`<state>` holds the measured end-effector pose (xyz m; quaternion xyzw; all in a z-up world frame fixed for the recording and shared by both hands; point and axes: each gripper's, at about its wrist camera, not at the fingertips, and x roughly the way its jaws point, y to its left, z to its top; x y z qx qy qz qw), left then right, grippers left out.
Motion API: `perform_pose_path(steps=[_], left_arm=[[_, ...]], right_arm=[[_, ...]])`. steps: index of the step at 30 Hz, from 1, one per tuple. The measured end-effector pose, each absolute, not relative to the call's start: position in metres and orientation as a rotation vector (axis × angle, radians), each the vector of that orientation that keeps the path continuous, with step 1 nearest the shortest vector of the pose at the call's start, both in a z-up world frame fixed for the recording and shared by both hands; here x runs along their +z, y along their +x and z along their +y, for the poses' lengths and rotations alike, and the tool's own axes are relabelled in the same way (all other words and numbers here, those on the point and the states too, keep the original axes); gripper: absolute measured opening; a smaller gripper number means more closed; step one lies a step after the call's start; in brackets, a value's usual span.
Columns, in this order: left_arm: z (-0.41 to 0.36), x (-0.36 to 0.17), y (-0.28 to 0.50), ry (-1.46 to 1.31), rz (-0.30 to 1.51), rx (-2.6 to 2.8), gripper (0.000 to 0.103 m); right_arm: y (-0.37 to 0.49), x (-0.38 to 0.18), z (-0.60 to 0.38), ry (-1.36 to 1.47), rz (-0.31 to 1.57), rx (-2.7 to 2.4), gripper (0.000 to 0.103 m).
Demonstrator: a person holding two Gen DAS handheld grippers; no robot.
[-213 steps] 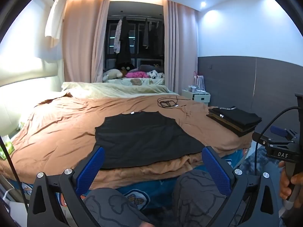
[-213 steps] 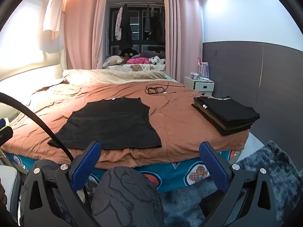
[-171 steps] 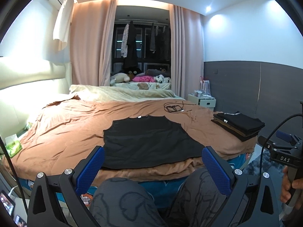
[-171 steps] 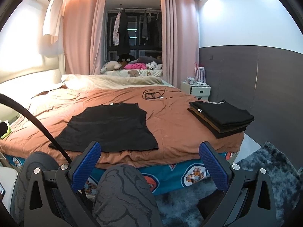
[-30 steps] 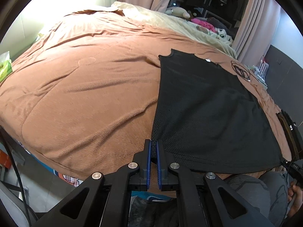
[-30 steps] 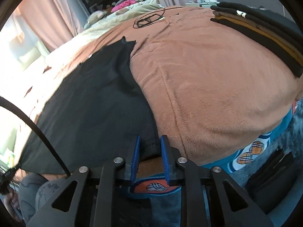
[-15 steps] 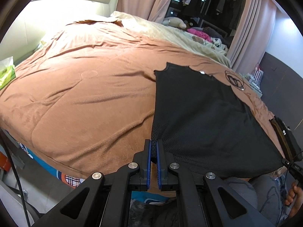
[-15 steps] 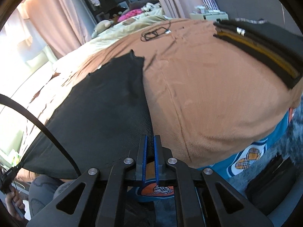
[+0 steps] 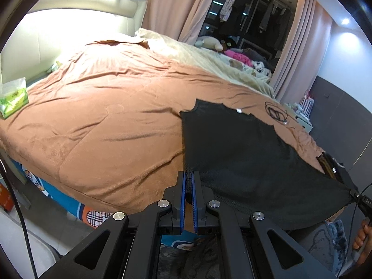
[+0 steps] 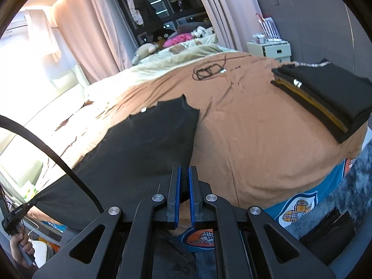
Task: Fold small clothes
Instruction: 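Lift the hem with both tools and fold it over toward the collar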
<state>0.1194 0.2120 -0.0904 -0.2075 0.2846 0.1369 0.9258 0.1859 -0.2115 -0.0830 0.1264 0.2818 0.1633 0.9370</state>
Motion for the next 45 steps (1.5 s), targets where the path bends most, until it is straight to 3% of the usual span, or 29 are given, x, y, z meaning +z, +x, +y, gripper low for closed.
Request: perform_pose_path(steps=[21, 45], left_arm=[[0.196, -0.033, 0.059, -0.391, 0.437, 0.257, 0.005], [0.238, -0.031, 0.152, -0.401, 0.485, 0.274, 0.005]], right_arm=[[0.124, -0.071, -0.225, 0.258, 0.498, 0.354, 0.003], [0.235, -0.063, -0.192, 0.257, 0.540, 0.364, 0.003]])
